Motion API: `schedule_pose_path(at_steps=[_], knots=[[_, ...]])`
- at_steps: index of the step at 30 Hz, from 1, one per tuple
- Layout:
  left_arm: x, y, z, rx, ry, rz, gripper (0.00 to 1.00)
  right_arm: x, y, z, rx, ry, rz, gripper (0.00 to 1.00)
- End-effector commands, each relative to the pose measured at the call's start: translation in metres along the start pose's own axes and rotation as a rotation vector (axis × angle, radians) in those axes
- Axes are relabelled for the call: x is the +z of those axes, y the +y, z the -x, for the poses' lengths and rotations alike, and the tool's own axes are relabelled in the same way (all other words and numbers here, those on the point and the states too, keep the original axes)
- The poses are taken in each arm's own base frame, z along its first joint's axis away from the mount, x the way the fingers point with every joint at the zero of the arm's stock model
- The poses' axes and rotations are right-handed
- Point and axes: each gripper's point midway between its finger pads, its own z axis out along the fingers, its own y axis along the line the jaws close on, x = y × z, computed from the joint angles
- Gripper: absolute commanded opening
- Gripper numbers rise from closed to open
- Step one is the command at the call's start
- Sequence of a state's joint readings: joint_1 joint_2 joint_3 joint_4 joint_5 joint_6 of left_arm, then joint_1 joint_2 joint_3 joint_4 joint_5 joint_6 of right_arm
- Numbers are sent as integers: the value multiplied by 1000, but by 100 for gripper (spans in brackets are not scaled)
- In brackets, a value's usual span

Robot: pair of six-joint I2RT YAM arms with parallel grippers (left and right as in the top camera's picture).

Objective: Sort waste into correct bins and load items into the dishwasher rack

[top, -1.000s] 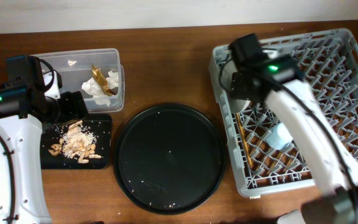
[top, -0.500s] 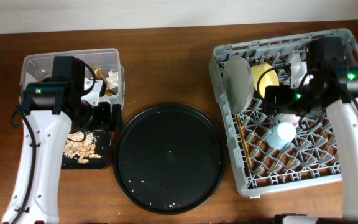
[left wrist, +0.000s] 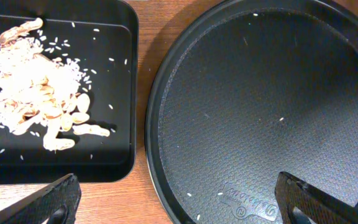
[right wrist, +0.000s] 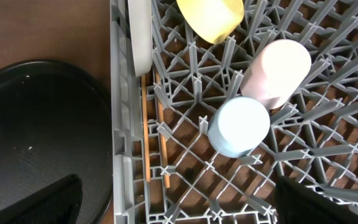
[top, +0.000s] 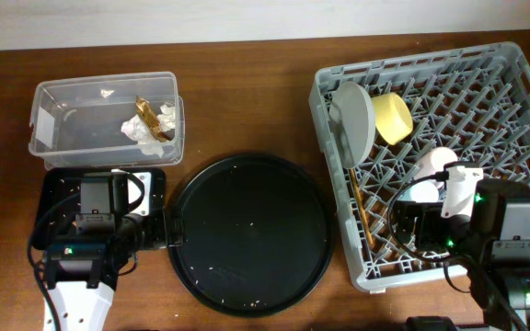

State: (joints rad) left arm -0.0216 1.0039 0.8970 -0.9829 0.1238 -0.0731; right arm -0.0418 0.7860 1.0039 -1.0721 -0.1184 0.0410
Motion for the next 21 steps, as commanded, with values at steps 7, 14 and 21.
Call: schedule_pose_path(at_steps=[7,14,21], knots=[[1,-3,-4,-11,4,-14,99,8,-2,-6,-1,32,-2,99],[1,-3,-4,-11,4,-14,99,-9,14,8,-106,-432,48,99],[1,-3,-4,-11,4,-14,99,16,11,7,-130,-925,76,99]])
